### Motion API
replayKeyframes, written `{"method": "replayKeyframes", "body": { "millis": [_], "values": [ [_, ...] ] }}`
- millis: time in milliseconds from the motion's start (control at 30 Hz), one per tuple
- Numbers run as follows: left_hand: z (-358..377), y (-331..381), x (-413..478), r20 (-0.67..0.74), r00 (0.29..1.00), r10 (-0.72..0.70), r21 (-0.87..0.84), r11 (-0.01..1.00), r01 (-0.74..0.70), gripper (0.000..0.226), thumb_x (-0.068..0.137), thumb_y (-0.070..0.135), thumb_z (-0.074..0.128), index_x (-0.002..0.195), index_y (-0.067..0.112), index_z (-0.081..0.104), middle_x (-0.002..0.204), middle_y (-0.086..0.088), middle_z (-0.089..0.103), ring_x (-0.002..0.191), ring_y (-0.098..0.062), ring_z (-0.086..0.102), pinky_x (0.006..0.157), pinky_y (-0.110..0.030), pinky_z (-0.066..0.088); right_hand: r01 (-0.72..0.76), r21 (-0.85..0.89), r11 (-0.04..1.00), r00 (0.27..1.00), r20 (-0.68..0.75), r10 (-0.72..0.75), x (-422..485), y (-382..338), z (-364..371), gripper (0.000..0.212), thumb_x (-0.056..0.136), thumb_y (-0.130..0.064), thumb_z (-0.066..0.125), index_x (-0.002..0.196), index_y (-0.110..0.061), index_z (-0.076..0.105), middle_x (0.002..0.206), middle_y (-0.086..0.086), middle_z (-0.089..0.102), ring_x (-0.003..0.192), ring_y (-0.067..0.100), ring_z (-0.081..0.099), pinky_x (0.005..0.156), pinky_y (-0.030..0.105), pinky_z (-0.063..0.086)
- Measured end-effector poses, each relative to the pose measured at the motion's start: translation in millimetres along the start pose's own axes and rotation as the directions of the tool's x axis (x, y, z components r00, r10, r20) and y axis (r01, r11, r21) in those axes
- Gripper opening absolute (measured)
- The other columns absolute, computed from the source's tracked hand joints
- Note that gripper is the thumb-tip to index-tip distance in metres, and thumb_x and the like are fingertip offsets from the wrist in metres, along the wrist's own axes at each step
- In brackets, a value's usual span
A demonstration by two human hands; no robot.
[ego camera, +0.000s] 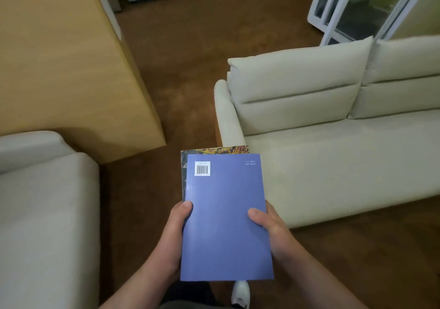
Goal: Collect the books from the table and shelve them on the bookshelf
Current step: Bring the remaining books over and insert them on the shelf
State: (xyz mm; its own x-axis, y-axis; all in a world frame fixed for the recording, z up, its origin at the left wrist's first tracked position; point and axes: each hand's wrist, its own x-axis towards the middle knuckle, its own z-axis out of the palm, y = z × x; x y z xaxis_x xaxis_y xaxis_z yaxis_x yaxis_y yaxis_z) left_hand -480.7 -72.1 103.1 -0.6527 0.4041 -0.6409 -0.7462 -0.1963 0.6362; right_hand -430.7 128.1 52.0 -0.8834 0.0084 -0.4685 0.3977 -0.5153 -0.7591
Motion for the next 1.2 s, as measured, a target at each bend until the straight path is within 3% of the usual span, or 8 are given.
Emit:
{"method": "replayKeyframes", "body": {
  "millis": [200,367,600,733,867,1033,1100,1200],
  "values": [
    [-23.8,56.7,42.0,-0.094,0.996,-0.005,-0.113,0.994,-0.006,0.065,0.077,0.052,0.051,0.124,0.009,0.061,0.107,-0.023,0.074,0.077,-0.035,0.074,0.062,-0.041,0.061,-0.033,-0.079,0.996,0.995,0.096,0.041,81.2,-33.5,33.7,0.080,0.065,-0.030,0.076,0.139,-0.014,0.052,0.127,0.014,0.071,0.106,0.033,0.072,0.079,0.040,0.060],
    [-55.9,130.1,100.7,-0.121,0.993,0.001,-0.155,0.988,-0.020,0.053,0.087,0.051,0.046,0.119,0.013,0.062,0.091,-0.018,0.077,0.065,-0.031,0.075,0.050,-0.037,0.058,-0.043,-0.204,0.978,0.994,0.093,0.063,179.5,-60.5,75.4,0.085,0.064,-0.042,0.077,0.141,-0.015,0.051,0.135,0.017,0.065,0.117,0.041,0.066,0.102,0.060,0.050],
    [-104.0,262.7,197.1,-0.129,0.990,0.062,-0.132,0.988,-0.079,0.072,0.075,0.053,0.057,0.135,0.014,0.054,0.106,-0.018,0.073,0.075,-0.030,0.074,0.054,-0.036,0.058,-0.062,-0.218,0.974,0.990,0.114,0.088,317.9,-120.9,145.7,0.083,0.065,-0.047,0.080,0.137,-0.016,0.053,0.126,0.017,0.068,0.111,0.040,0.069,0.095,0.058,0.055],
    [-110.3,318.8,252.6,-0.122,0.989,0.079,-0.114,0.989,-0.093,0.073,0.076,0.053,0.057,0.136,0.012,0.053,0.111,-0.018,0.071,0.081,-0.030,0.072,0.058,-0.039,0.058,-0.043,-0.199,0.979,0.992,0.104,0.064,380.2,-160.4,165.0,0.101,0.053,-0.057,0.091,0.137,-0.015,0.054,0.127,0.017,0.068,0.110,0.041,0.069,0.090,0.055,0.056],
    [-101.6,363.6,312.5,-0.082,0.996,0.018,-0.116,0.993,-0.027,0.068,0.077,0.055,0.054,0.132,0.014,0.057,0.103,-0.016,0.074,0.077,-0.029,0.073,0.058,-0.039,0.058,-0.029,-0.148,0.988,0.998,0.054,0.038,435.8,-194.6,160.6,0.096,0.056,-0.050,0.090,0.137,-0.013,0.054,0.126,0.016,0.070,0.109,0.040,0.070,0.089,0.053,0.056],
    [-79.2,419.0,402.4,-0.099,0.994,-0.039,-0.067,0.997,0.032,0.075,0.071,0.058,0.066,0.133,0.017,0.058,0.120,-0.018,0.070,0.100,-0.038,0.070,0.076,-0.049,0.058,-0.024,-0.171,0.985,0.999,0.017,0.028,517.4,-246.4,135.3,0.081,0.061,-0.045,0.076,0.133,-0.013,0.057,0.119,0.012,0.074,0.102,0.034,0.073,0.082,0.046,0.058],
    [-67.9,443.3,441.8,-0.094,0.995,-0.045,-0.068,0.997,0.039,0.076,0.072,0.058,0.068,0.135,0.017,0.056,0.125,-0.018,0.068,0.109,-0.041,0.067,0.085,-0.053,0.057,-0.021,-0.188,0.982,1.000,0.010,0.024,554.2,-272.2,124.7,0.082,0.060,-0.048,0.078,0.132,-0.014,0.057,0.119,0.011,0.074,0.103,0.034,0.073,0.084,0.047,0.058],
    [-47.0,480.3,489.8,-0.056,0.997,-0.051,-0.055,0.997,0.048,0.067,0.078,0.054,0.056,0.133,0.015,0.058,0.122,-0.018,0.070,0.099,-0.036,0.071,0.080,-0.048,0.058,-0.008,-0.197,0.980,1.000,0.000,0.008,602.1,-310.0,113.5,0.083,0.059,-0.050,0.081,0.131,-0.017,0.058,0.121,0.009,0.074,0.108,0.033,0.072,0.094,0.052,0.056]
  ]
}}
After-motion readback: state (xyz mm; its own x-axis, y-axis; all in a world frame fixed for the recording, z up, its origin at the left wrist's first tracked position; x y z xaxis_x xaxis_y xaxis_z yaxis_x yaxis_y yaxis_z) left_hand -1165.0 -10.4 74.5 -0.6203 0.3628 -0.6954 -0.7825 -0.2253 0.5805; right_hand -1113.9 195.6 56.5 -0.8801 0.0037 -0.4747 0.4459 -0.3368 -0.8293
